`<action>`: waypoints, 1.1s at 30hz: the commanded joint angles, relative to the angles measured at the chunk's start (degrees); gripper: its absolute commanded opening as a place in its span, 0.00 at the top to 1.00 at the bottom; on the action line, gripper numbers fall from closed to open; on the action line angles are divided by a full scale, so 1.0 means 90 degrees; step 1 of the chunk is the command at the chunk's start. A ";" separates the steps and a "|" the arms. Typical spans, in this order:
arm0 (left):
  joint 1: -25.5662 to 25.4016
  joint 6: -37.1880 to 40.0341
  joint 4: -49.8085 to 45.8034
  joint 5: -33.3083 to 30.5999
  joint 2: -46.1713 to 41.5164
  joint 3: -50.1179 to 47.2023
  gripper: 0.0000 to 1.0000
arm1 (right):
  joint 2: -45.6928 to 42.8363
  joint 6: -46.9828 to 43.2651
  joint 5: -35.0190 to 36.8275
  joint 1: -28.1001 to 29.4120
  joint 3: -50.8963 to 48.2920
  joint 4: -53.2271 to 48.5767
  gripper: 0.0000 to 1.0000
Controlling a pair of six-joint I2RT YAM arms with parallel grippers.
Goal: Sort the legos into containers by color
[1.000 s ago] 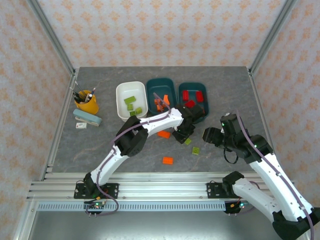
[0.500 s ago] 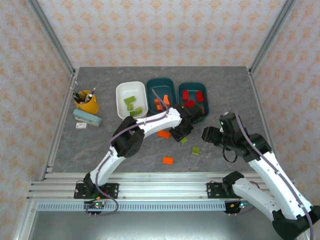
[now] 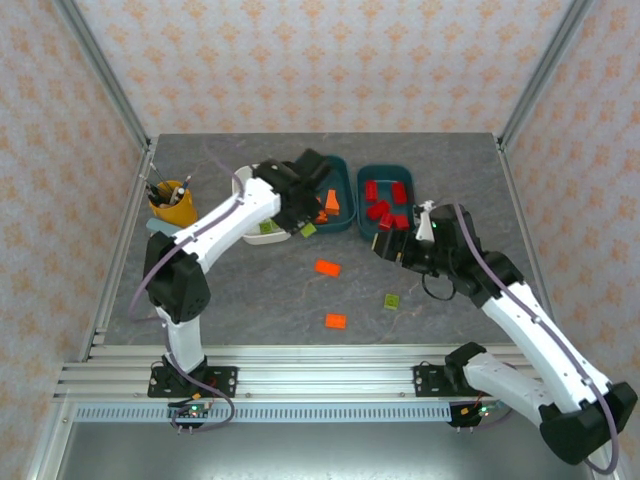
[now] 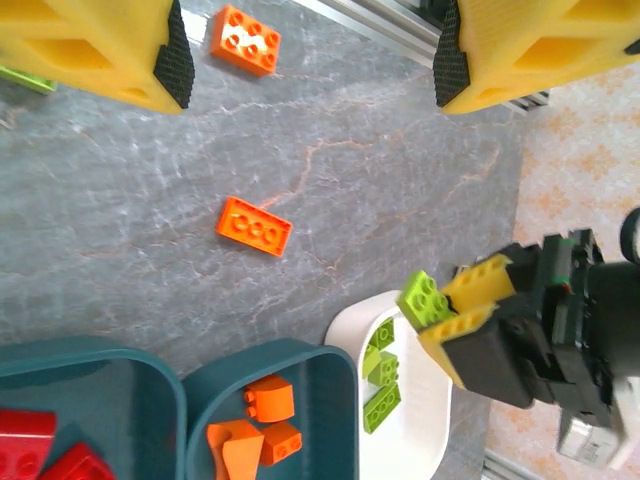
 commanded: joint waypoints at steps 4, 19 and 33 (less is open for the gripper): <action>0.1166 0.2274 0.0203 0.0326 0.0429 0.0474 0.66 | 0.0973 0.0009 -0.0252 0.0271 0.0762 0.0731 0.34; 0.2165 0.4032 0.0667 0.1468 0.2645 0.2078 0.62 | 0.3069 0.0773 -0.0337 0.0525 0.1829 0.1903 0.33; 0.2256 0.4282 0.0725 0.1531 0.3084 0.2302 0.39 | 0.4029 -0.0003 0.0280 0.0647 0.2591 0.0163 0.33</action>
